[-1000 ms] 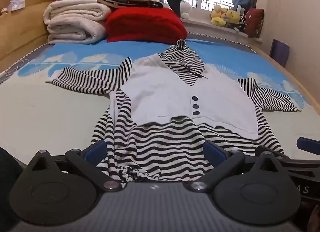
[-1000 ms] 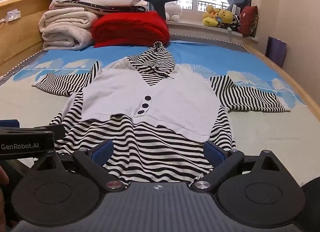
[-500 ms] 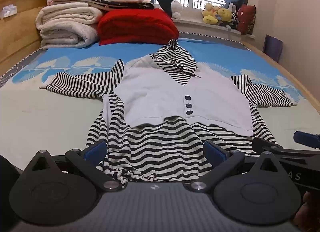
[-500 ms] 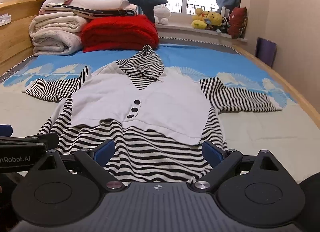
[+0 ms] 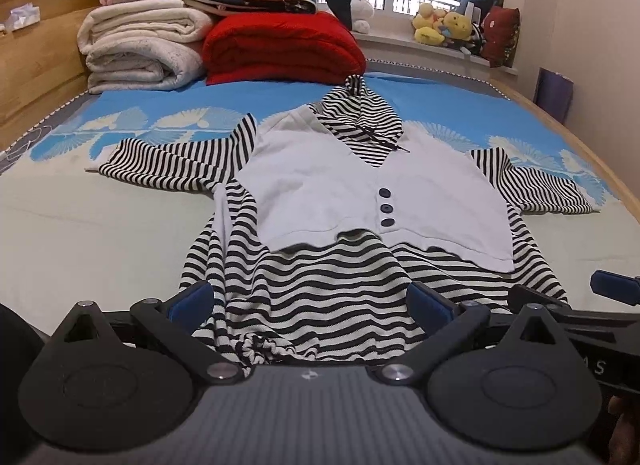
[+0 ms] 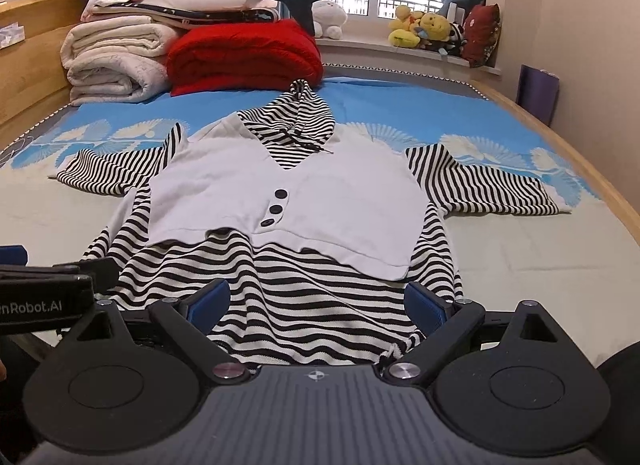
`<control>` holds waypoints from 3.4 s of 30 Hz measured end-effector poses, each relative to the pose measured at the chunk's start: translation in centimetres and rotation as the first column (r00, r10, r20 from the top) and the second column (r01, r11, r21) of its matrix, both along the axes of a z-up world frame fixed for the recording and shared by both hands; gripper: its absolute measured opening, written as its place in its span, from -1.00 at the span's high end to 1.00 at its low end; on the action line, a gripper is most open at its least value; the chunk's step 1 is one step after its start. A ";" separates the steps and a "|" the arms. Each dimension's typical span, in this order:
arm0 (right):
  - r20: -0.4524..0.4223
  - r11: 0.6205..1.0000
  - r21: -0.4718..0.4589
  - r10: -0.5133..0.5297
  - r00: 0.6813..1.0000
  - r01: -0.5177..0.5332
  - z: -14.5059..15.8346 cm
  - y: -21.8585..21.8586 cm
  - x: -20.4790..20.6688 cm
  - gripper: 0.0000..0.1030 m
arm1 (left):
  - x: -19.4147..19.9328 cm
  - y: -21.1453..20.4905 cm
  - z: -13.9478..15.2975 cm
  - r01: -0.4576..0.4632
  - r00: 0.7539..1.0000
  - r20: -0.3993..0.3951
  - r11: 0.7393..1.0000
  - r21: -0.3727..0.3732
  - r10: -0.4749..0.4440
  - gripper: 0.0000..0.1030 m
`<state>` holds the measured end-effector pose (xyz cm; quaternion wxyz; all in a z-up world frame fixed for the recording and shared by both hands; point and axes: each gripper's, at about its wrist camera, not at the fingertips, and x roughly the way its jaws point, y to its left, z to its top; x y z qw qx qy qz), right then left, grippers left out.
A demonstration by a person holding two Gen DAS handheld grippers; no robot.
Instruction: Fold small clothes
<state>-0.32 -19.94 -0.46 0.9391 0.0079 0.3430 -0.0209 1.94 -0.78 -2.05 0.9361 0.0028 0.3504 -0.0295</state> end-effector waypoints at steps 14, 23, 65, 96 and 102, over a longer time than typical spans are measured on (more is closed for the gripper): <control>0.001 1.000 -0.002 0.023 1.000 -0.023 0.0 0.3 -0.1 -0.83 | 0.1 0.4 -0.2 -0.016 1.000 -0.024 1.000 0.006 0.016 -0.99; 0.001 1.000 -0.002 0.025 1.000 -0.025 -0.1 0.3 -0.1 -0.83 | 0.1 0.3 -0.2 -0.019 0.999 -0.028 1.000 0.008 0.019 -0.99; -0.014 1.000 -0.003 0.030 0.999 -0.030 -0.3 0.3 0.0 -0.83 | 0.3 0.4 -0.5 -0.024 0.999 -0.046 1.000 0.009 0.024 -0.99; 0.055 0.996 0.043 -0.085 0.995 0.083 1.5 -1.7 0.8 -0.82 | 8.5 3.0 9.0 -0.073 0.992 0.108 0.997 0.039 0.068 -0.99; 0.103 0.994 0.017 -0.109 0.989 0.108 1.8 -1.8 0.9 -0.75 | 16.8 4.8 9.4 -0.092 0.986 0.143 0.996 0.018 0.088 -0.99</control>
